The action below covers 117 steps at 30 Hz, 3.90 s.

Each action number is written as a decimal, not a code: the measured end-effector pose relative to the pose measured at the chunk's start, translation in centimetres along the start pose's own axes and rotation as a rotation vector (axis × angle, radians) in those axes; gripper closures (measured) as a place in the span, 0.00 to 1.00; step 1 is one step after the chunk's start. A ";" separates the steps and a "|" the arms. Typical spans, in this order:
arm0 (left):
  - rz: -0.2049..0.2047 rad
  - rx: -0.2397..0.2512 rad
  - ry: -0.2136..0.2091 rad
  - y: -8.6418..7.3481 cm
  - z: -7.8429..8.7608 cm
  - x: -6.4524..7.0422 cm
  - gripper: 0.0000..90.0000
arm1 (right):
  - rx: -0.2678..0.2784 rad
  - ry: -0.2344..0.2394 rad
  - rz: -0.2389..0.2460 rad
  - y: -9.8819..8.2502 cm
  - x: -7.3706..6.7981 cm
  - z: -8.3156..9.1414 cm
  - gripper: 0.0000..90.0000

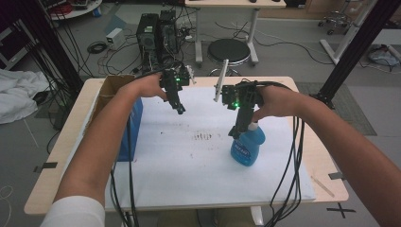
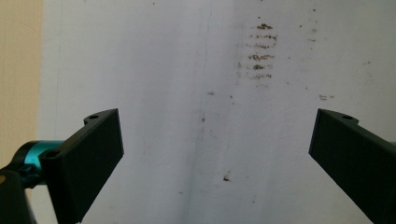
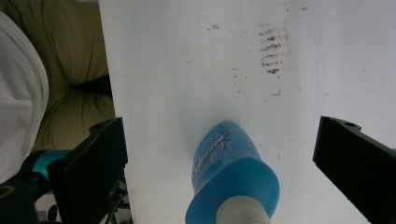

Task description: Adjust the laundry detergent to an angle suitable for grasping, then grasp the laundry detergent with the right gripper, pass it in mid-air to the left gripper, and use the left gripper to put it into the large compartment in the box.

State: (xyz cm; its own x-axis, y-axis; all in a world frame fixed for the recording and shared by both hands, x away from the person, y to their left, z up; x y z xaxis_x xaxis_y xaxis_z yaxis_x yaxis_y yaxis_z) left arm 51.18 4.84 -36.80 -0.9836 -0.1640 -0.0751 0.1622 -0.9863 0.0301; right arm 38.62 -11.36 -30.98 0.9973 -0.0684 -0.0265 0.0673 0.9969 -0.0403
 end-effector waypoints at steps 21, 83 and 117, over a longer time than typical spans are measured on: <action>0.016 0.011 0.026 -0.2 1.1 0.7 0.03 | 0.014 -0.014 0.004 -0.4 -0.9 0.6 0.02; 0.026 0.000 0.038 0.0 0.9 1.2 0.03 | 0.009 -0.053 -0.259 -13.0 0.7 -1.0 0.02; 0.037 0.017 0.034 0.2 0.3 1.6 0.03 | 0.201 0.078 -0.605 -13.2 -1.2 -6.2 0.02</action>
State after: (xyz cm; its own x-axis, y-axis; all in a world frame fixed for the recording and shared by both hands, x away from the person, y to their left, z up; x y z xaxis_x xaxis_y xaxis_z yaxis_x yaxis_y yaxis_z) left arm 49.58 4.41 -36.59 -0.9737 -0.2009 -0.1077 0.1964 -0.9792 0.0506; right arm 36.38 -24.68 -36.60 0.7765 -0.6164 -0.1308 0.6295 0.7681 0.1172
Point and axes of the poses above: each handheld gripper's, and its own axes: z roughly backward along the jaws, y roughly out of its top, x roughly to its right, the point moved 9 cm from there along -z, roughly forward along the jaws, and after that the axes turned 15 degrees about -x, right-handed, at the moved point
